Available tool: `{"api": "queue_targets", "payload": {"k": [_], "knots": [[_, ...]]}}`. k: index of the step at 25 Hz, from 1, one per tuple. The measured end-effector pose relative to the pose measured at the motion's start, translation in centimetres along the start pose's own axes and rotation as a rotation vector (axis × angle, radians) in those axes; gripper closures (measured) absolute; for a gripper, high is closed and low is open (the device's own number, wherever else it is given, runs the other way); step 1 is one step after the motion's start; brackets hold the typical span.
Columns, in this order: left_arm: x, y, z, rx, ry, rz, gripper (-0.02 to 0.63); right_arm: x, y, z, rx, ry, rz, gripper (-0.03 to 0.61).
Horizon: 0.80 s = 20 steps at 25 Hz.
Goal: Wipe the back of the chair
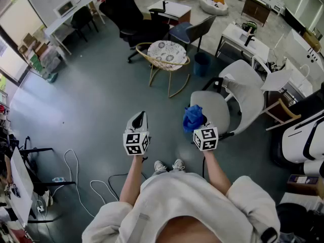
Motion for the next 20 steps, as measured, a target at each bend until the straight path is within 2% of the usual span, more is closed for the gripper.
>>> {"api": "queue_targets", "payload": {"k": [20], "knots": [[0.4, -2.2, 0.3, 0.007, 0.011, -0.046, 0.611, 0.1, -0.9, 0.3, 0.012, 0.021, -0.079, 0.523]]}}
Point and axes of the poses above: the fingertips, and each gripper's own axes: x backward along the fingers, y to its left, z out of its underside, the point moved 3 cm from there along x, backward along the fingers, and after that the axes turned 10 degrees about -x, right-handed, at the moved point
